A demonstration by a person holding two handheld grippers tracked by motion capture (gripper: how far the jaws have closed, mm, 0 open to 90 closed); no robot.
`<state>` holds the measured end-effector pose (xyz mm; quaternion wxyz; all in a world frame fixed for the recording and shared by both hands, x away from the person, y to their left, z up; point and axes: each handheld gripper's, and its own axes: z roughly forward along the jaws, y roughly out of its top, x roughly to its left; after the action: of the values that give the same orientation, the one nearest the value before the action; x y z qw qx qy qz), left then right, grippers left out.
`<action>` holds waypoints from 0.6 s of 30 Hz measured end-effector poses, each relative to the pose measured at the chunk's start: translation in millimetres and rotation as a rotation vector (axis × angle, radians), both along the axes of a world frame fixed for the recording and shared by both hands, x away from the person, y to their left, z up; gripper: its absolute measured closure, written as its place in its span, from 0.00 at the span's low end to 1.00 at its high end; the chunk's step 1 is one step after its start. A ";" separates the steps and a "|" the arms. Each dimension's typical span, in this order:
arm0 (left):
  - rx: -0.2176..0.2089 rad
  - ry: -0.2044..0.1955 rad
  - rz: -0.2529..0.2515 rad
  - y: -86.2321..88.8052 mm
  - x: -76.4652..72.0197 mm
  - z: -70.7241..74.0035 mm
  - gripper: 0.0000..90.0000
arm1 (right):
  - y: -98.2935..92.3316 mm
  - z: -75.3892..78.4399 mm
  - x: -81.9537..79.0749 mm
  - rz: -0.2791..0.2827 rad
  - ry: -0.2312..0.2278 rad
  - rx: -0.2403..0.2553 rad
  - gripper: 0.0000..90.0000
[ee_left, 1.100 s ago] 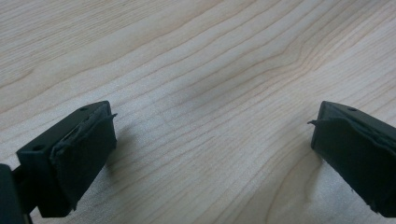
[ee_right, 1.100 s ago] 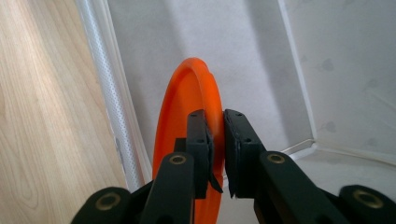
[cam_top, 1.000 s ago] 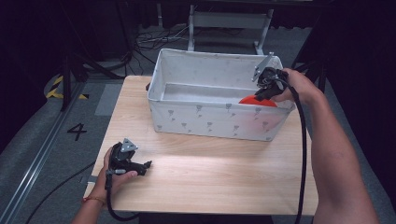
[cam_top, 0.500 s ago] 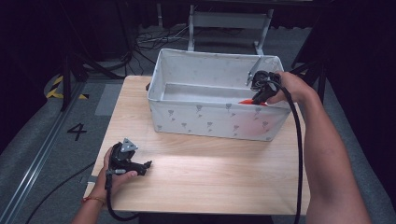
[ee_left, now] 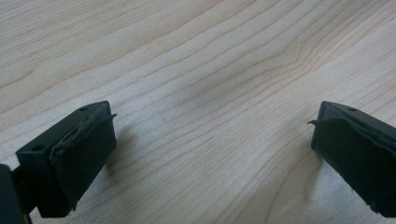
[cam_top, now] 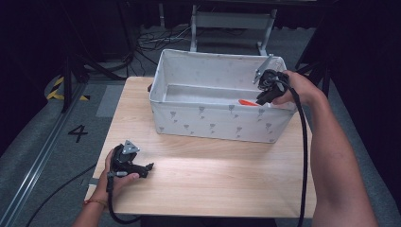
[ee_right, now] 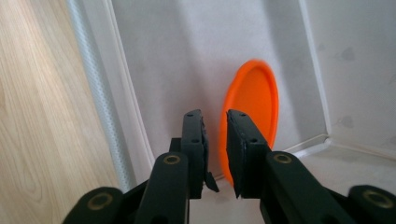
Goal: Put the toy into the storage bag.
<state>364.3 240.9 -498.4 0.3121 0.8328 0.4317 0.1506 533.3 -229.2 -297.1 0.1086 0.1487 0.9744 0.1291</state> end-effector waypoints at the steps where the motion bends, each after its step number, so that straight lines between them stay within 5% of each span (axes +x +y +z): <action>1: 0.001 -0.001 0.001 0.0 -0.1 0.1 0.00 | -0.8 1.1 -1.2 -0.005 -0.005 0.022 0.83; 5: 0.001 0.001 -0.001 0.1 0.0 0.1 0.00 | -5.4 8.4 -7.3 -0.009 -0.049 0.145 0.77; 8: 0.000 0.000 0.000 0.0 0.0 0.0 0.00 | -6.9 9.8 -9.8 -0.016 -0.063 0.180 0.74; 12: -0.004 0.005 0.002 -0.3 -0.4 -0.1 0.00 | -17.7 12.1 -13.8 -0.098 -0.114 0.271 0.62; 18: -0.001 0.002 0.001 -0.1 -0.2 0.0 0.00 | -22.6 16.0 -21.9 -0.146 -0.178 0.330 0.49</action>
<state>364.1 240.7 -498.4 0.3118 0.8325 0.4326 0.1501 511.4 -251.7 -281.1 0.1775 0.2227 0.9133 0.2913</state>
